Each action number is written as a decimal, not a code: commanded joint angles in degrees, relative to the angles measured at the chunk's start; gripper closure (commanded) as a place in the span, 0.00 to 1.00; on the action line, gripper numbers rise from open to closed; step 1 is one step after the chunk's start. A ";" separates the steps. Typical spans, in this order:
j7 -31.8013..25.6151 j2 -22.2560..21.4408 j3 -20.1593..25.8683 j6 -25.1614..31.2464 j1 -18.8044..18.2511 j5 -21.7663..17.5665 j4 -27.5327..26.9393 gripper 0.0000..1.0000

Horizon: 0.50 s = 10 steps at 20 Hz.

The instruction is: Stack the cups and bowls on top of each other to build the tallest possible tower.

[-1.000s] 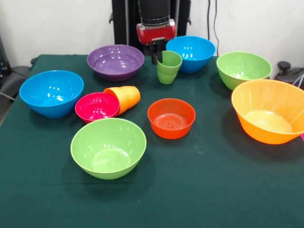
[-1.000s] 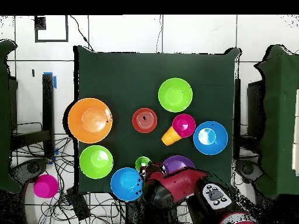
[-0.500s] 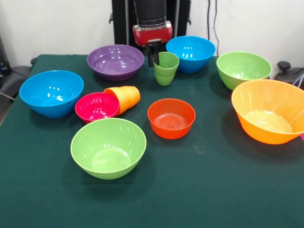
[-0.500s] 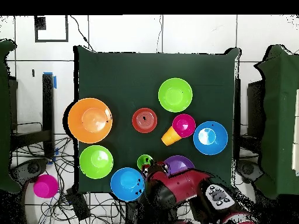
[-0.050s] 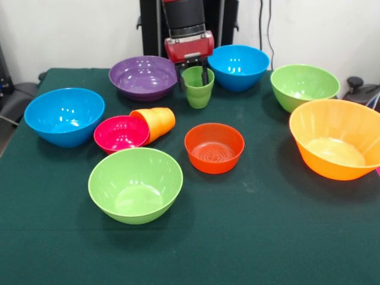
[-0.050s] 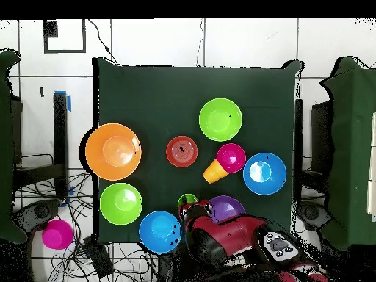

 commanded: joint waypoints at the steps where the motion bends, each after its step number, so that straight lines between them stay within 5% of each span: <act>1: 3.76 2.44 2.01 2.35 -0.11 -1.58 -5.54 0.00; 6: -1.72 -7.49 11.53 17.27 -7.79 -0.20 0.86 0.00; 10: -13.25 -20.36 21.24 31.73 -15.95 8.40 6.52 0.00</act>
